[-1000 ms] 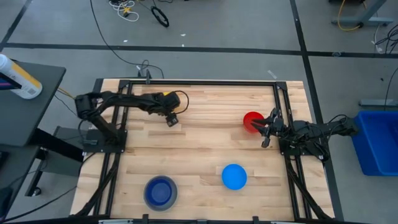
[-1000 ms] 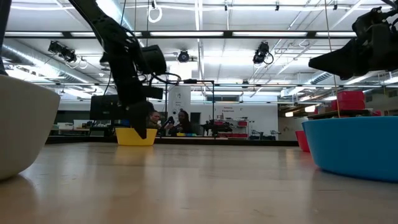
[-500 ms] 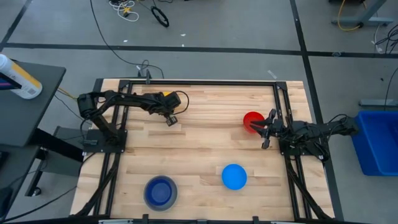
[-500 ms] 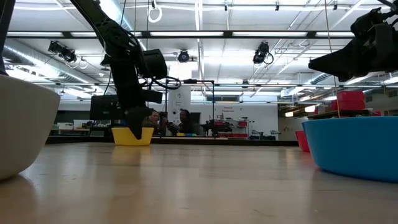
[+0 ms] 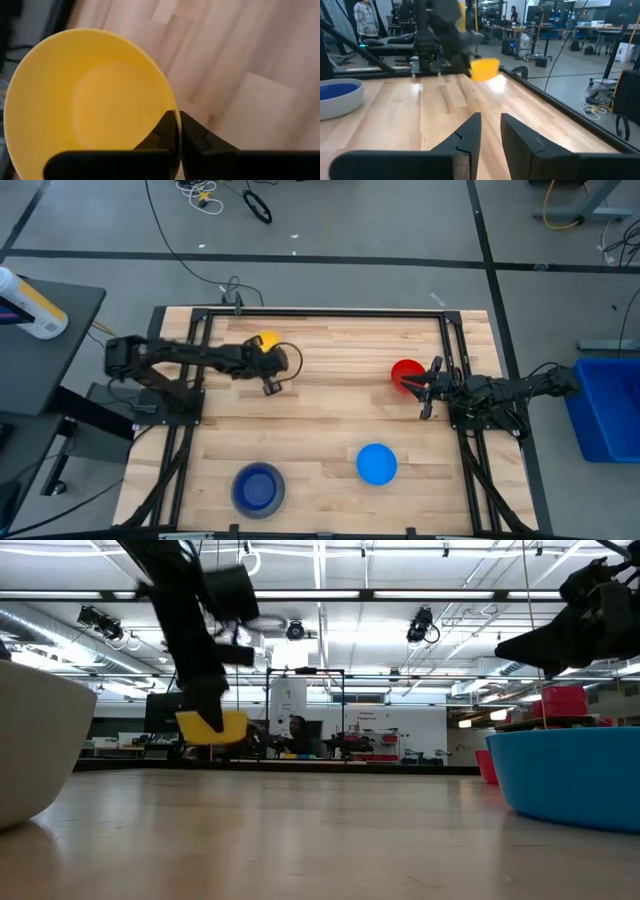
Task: Nest bowls inside each other
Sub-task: Stack the yellow bowl on the dark blue bowl
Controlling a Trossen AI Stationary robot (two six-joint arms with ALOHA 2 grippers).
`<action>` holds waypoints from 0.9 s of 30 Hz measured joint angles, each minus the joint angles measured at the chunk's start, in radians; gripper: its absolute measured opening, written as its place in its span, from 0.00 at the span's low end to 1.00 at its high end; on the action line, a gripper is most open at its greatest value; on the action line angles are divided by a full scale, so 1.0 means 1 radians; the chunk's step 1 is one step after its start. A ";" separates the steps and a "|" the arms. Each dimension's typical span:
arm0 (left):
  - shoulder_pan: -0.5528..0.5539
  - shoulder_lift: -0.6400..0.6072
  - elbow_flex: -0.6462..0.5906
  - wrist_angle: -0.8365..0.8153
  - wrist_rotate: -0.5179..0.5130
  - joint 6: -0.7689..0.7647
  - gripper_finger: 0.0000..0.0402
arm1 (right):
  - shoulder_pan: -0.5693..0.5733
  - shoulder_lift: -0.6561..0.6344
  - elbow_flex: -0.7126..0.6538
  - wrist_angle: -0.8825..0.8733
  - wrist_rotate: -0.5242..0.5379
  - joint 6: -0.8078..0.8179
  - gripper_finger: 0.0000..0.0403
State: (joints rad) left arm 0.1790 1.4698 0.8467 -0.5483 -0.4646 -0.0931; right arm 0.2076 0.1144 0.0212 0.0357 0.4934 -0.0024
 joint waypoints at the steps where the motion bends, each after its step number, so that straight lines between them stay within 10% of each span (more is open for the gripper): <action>1: -0.043 -0.033 0.000 -0.037 -0.013 -0.026 0.01 | 0.000 0.004 0.000 0.000 0.000 0.005 0.20; 12: -0.616 -0.290 0.005 -0.310 0.014 -0.452 0.01 | 0.000 0.038 0.000 0.000 0.002 0.049 0.20; 27: -1.084 -0.081 0.109 -0.287 -0.053 -0.795 0.01 | 0.000 0.045 0.000 0.000 0.002 0.155 0.20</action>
State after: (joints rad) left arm -0.9049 1.3886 0.9556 -0.8354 -0.5173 -0.8886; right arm 0.2073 0.1597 0.0212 0.0360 0.4952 0.1530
